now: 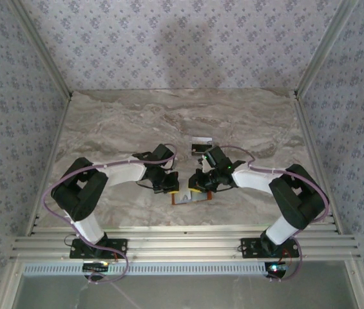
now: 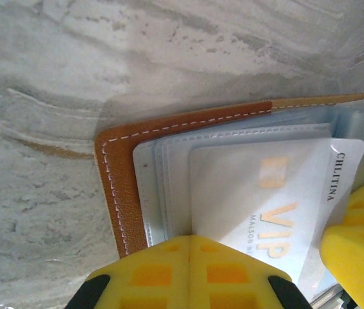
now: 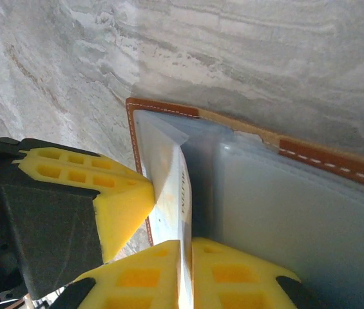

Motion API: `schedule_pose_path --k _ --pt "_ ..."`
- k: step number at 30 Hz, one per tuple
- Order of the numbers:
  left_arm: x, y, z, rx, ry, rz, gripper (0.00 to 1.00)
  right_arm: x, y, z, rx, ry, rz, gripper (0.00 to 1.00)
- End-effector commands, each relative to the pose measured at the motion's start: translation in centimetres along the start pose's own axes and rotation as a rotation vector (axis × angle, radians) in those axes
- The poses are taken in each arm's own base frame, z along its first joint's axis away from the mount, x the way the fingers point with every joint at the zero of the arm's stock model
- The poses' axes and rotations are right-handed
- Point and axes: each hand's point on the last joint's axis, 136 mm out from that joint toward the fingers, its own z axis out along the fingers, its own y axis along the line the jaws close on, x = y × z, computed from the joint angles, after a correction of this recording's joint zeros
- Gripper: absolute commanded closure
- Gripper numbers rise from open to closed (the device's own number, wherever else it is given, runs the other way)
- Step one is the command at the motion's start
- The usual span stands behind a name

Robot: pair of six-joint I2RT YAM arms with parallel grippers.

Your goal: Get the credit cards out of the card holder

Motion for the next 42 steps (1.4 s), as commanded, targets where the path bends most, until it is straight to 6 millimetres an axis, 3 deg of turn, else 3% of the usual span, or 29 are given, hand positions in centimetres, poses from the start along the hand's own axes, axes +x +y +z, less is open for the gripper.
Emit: schedule_pose_path --k 1,15,19,25,33,42 --pt "1.8 4.6 1.3 -0.167 0.053 -0.050 0.98 -0.1 1.1 0.2 -0.056 0.010 -0.007 0.90" --pt "1.9 4.9 1.2 -0.179 0.054 -0.051 0.98 -0.3 -1.9 -2.3 0.065 -0.053 0.008 0.97" --pt "1.8 4.8 1.2 -0.176 0.051 -0.051 0.98 -0.2 -1.5 -2.6 0.031 -0.054 0.008 0.97" --pt "1.8 4.7 1.2 -0.173 0.055 -0.049 0.98 -0.1 0.4 -1.9 -0.088 -0.018 0.009 0.88" --pt "1.7 4.7 1.2 -0.171 0.054 -0.049 0.98 -0.1 -0.4 -1.3 -0.056 -0.008 0.024 0.88" --pt "1.7 4.6 1.1 -0.176 0.054 -0.043 0.98 -0.2 -1.5 -2.0 0.029 -0.025 0.015 0.95"
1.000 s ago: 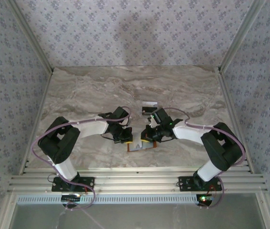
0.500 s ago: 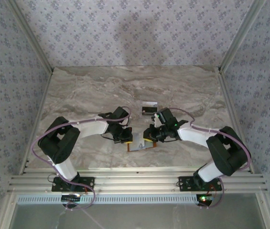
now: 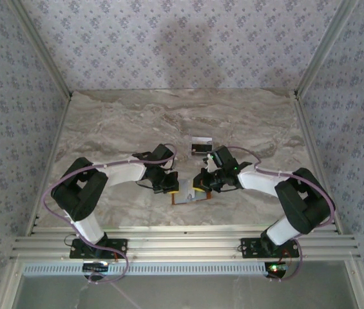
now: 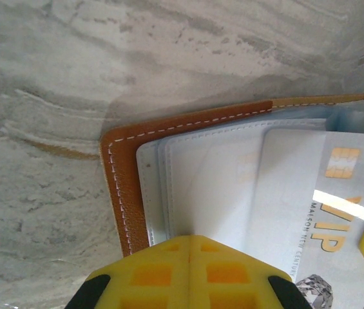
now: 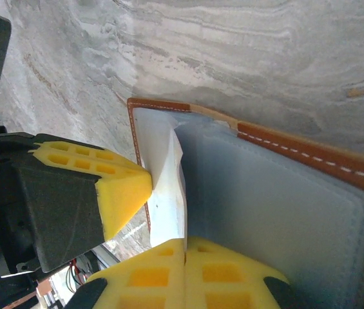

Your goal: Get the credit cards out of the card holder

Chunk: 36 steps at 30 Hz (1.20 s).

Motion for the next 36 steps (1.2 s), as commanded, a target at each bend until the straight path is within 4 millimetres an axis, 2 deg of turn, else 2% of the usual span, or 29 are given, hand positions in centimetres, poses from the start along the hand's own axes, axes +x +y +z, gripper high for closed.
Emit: schedule_pose_path --k 1,11,20,25,31,36 --pt "1.8 4.6 1.1 -0.175 0.057 -0.037 0.98 0.0 -0.8 -0.8 0.068 -0.009 -0.008 0.96" --pt "1.5 4.8 -0.1 -0.195 0.041 -0.028 0.98 -0.2 -1.4 -3.9 0.136 -0.053 -0.040 0.98" --pt "0.8 4.1 -1.5 -0.187 0.007 -0.010 0.98 -1.0 0.2 -6.8 0.102 -0.099 -0.111 1.00" --pt "-0.1 2.8 -2.4 -0.162 -0.025 0.020 0.96 -1.3 1.6 -8.0 0.084 -0.085 -0.272 1.00" --pt "-1.0 1.4 -3.5 -0.136 -0.059 0.047 0.94 -2.8 1.9 -9.1 0.146 -0.119 -0.495 1.00" --pt "-1.3 1.0 -4.0 -0.130 -0.080 0.058 0.94 -4.1 1.7 -9.9 0.252 -0.099 -0.815 1.00"
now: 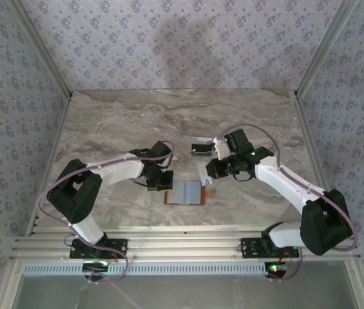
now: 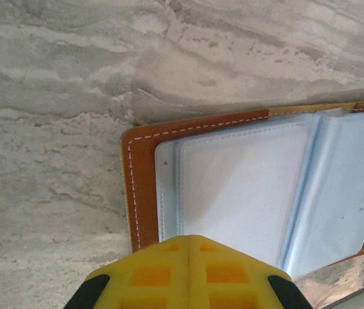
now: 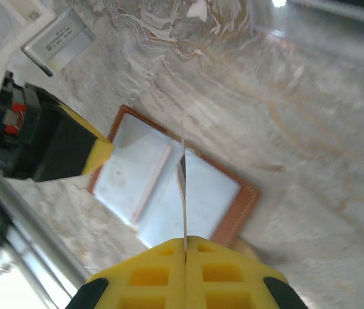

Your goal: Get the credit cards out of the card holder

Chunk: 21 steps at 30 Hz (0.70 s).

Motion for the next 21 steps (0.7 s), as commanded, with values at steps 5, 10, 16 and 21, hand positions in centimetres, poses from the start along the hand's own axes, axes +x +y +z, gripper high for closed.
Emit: schedule_pose_path --k 5,10,16,21 --pt "-1.0 -0.4 -2.2 0.022 -0.068 0.015 0.94 -0.2 -2.3 -1.5 0.148 0.089 -0.509 1.00" --pt "-1.0 0.1 -2.7 0.024 -0.087 0.017 0.93 -0.5 -4.3 -2.5 0.259 0.196 -0.657 1.00" --pt "-0.7 1.0 -2.8 0.026 -0.099 0.006 0.93 -0.8 -5.2 -3.5 0.342 0.296 -0.804 1.00" --pt "-0.7 1.1 -3.6 0.036 -0.120 0.012 0.93 -2.6 -4.7 -4.1 0.354 0.297 -0.921 1.00"
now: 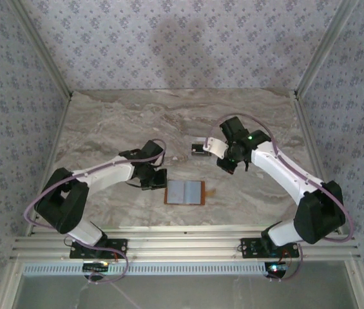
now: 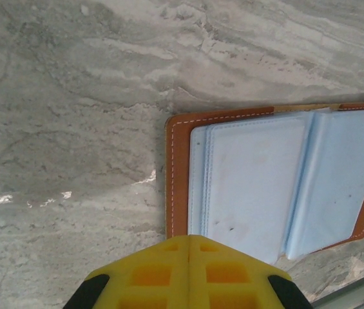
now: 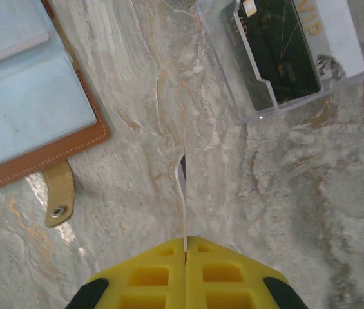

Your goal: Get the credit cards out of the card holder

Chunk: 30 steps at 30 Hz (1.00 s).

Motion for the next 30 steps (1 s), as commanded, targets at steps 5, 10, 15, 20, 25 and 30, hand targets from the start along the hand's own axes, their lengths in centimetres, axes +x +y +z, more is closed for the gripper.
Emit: schedule_pose_path --k 5,10,15,20,25,30 --pt "-0.7 0.3 -1.7 0.020 -0.062 0.028 0.91 -1.3 -1.9 -0.8 0.029 0.039 -0.218 1.00" --pt "-1.2 0.3 -2.7 0.039 -0.106 0.035 0.86 -2.5 -3.1 -0.6 -0.004 0.062 -0.280 1.00" --pt "-1.5 0.3 -3.4 0.049 -0.129 0.030 0.84 -3.7 -4.6 -0.1 -0.035 0.081 -0.317 1.00" --pt "-1.8 0.3 -3.3 0.048 -0.130 0.029 0.84 -4.9 -5.7 0.9 -0.059 0.088 -0.343 1.00" --pt "-2.3 0.1 -3.5 0.047 -0.143 0.024 0.83 -6.2 -7.1 2.1 -0.071 0.101 -0.362 1.00" --pt "-2.5 0.3 -3.4 0.035 -0.148 0.015 0.83 -7.0 -7.7 3.7 -0.104 0.120 -0.382 1.00"
